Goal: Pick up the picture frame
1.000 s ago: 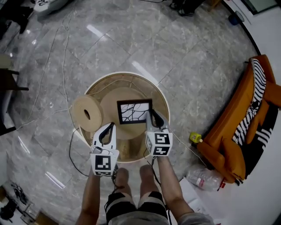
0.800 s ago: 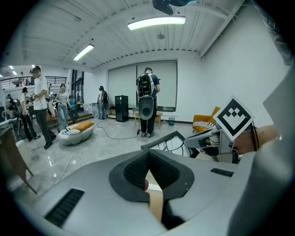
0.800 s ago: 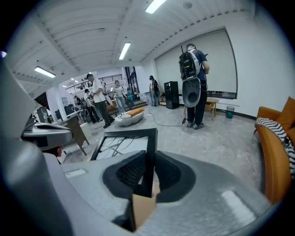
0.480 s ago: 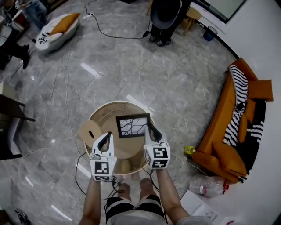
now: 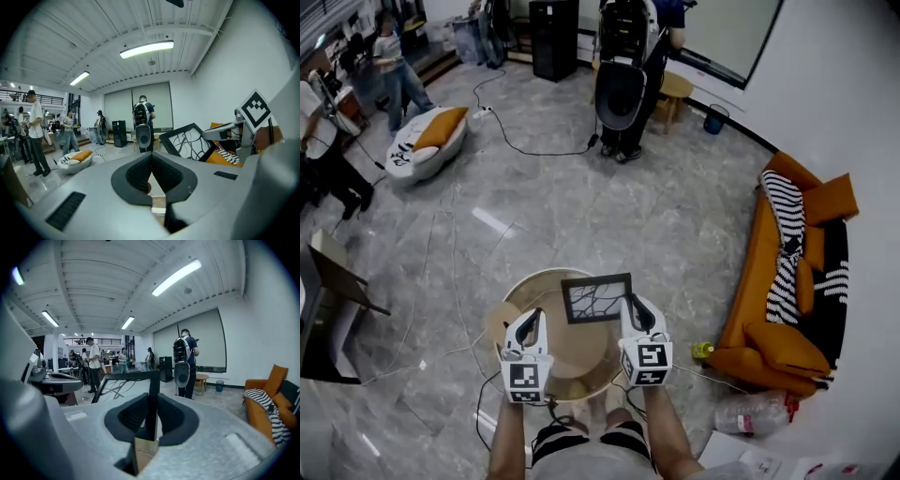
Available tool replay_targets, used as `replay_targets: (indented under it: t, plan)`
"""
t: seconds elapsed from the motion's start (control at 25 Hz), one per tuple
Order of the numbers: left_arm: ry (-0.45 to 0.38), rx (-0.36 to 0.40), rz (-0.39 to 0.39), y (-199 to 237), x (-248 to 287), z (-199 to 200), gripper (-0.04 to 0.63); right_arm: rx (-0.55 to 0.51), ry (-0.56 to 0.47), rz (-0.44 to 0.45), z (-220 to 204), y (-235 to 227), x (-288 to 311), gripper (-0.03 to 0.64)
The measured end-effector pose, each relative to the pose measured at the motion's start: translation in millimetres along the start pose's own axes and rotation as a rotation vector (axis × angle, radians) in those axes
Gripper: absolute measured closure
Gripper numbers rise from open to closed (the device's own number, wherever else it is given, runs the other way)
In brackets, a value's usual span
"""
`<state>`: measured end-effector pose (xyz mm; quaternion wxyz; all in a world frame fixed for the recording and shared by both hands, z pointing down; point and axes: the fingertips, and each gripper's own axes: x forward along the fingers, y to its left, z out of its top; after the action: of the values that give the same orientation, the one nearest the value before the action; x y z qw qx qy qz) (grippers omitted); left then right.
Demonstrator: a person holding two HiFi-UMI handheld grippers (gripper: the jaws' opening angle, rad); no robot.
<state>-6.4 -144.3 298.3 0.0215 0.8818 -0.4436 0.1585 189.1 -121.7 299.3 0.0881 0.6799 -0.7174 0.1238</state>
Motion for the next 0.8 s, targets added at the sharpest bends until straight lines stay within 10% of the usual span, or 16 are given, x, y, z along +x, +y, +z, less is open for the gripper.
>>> replay_targets:
  t: [0.8]
  plan:
    - [-0.046, 0.029, -0.016, -27.1, -92.8, 28.8, 0.578, -0.03, -0.14, -0.143, 22.1, -15.8, -144.1, 0.554]
